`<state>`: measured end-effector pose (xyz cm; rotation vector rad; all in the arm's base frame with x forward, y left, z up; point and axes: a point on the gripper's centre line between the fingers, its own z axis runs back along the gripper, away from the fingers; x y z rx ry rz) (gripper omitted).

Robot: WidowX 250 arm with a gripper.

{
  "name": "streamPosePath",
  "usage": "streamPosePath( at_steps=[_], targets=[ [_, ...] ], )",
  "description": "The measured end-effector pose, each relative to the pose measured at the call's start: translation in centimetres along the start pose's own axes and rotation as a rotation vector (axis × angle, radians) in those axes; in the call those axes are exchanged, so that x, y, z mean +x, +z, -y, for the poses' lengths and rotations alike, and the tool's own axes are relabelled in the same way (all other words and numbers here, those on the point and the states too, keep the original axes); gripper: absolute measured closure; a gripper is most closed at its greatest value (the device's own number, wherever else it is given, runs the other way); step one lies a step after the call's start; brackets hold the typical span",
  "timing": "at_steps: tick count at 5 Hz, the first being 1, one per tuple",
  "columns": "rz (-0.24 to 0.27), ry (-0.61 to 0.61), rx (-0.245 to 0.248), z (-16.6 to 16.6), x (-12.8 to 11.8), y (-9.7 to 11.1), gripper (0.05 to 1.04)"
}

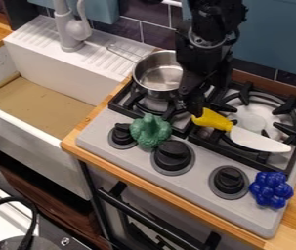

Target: Put the yellow knife in the silver pot

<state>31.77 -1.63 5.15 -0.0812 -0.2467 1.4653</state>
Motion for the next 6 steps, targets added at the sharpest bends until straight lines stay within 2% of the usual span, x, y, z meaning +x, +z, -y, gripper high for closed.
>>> streamPosePath(
  at_steps=[1,2,3,4,5,6],
  targets=[
    [-0.025,0.028,0.066,-0.3,-0.5,-1.2,0.085],
    [-0.019,0.018,0.089,-0.6,-0.8,-1.3,0.085],
    [-0.006,-0.001,0.104,-0.8,-1.4,-2.4,0.085],
    [0.009,-0.01,0.096,-0.6,-1.7,-2.4,0.119],
    [0.015,-0.017,0.112,-0.8,-1.9,-3.2,0.376],
    [-0.002,-0.007,0.116,-0.3,-1.8,-2.9,0.597]
  ],
)
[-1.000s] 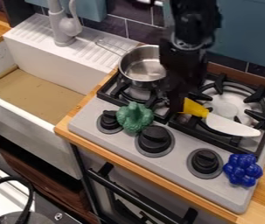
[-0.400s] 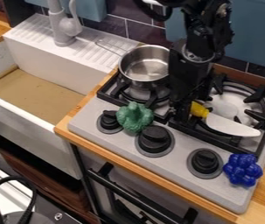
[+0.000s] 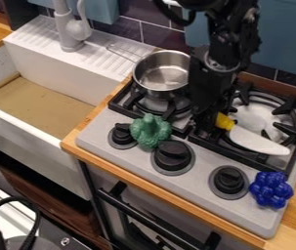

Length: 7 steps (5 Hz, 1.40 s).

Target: Put the yellow knife in the silver pot

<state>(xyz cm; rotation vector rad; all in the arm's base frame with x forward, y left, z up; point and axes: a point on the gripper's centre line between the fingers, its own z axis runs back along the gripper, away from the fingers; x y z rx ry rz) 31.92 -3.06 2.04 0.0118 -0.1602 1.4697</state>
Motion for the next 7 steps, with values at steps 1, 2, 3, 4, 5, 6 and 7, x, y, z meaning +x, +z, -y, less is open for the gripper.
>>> streamPosePath(
  at_steps=[1,2,3,4,5,6,7],
  targets=[
    [0.003,-0.019,0.021,-0.1,0.0,-0.1,0.602],
    [-0.017,-0.016,0.039,0.2,0.4,0.4,0.601],
    [-0.072,-0.018,0.076,0.6,1.3,1.4,0.601],
    [-0.109,0.002,0.106,1.6,3.3,3.3,0.601],
    [-0.111,0.011,0.104,2.7,6.3,4.8,0.601],
    [-0.13,-0.009,0.115,3.8,9.4,5.0,0.601],
    [-0.141,-0.009,0.087,4.8,12.5,4.7,0.601]
  ],
)
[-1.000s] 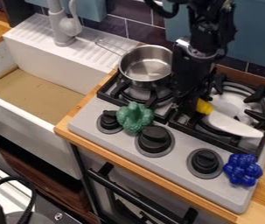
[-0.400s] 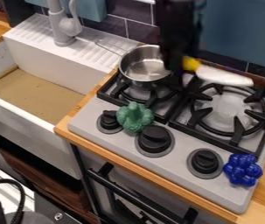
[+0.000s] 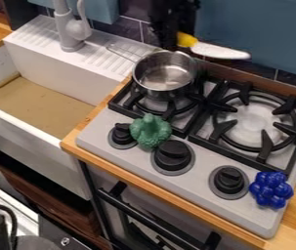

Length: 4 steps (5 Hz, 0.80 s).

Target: Put the yellow knife in the silver pot

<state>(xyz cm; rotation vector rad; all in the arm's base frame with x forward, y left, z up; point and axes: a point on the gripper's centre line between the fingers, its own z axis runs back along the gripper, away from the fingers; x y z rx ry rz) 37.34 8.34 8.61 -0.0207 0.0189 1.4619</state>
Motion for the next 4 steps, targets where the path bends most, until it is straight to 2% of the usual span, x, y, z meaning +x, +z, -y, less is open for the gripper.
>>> streamPosePath(
  at_steps=[1,4],
  targets=[
    [0.022,-0.013,0.005,-0.1,1.7,-1.1,0.601],
    [0.071,-0.076,0.032,-0.7,1.0,-3.4,0.601]
  ],
)
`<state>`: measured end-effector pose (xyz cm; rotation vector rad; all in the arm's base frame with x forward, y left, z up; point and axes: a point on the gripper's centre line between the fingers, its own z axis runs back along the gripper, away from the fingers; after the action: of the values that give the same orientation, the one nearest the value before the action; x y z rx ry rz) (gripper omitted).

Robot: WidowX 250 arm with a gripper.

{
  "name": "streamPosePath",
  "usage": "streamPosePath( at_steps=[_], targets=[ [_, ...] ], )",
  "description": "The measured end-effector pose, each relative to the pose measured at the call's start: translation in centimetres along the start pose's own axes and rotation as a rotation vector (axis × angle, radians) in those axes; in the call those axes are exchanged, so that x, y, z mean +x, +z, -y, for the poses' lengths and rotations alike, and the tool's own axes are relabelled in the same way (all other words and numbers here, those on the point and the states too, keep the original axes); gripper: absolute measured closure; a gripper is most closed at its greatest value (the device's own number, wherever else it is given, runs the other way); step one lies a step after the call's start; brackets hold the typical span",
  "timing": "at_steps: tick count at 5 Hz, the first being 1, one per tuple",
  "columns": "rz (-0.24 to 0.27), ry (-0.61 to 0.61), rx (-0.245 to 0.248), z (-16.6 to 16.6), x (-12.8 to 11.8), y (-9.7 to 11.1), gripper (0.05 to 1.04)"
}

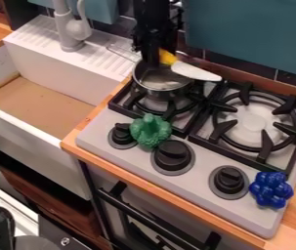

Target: Put the yellow knife in the silver pot

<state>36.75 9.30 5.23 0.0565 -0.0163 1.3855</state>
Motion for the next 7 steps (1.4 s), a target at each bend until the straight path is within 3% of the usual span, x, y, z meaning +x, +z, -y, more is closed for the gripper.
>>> streamPosePath(
  at_steps=[1,2,3,4,6,7],
  targets=[
    [-0.005,-0.003,0.012,-0.3,-0.6,-0.5,0.601],
    [-0.003,-0.007,0.055,-0.7,-0.8,-1.1,0.554],
    [-0.018,-0.009,0.08,-0.8,-0.5,-0.5,0.235],
    [-0.018,-0.022,0.072,-0.7,-0.3,-0.5,0.081],
    [-0.028,-0.071,0.105,-0.9,-1.4,0.6,0.085],
    [0.006,-0.133,0.037,-0.4,-3.1,2.9,0.085]
  ],
)
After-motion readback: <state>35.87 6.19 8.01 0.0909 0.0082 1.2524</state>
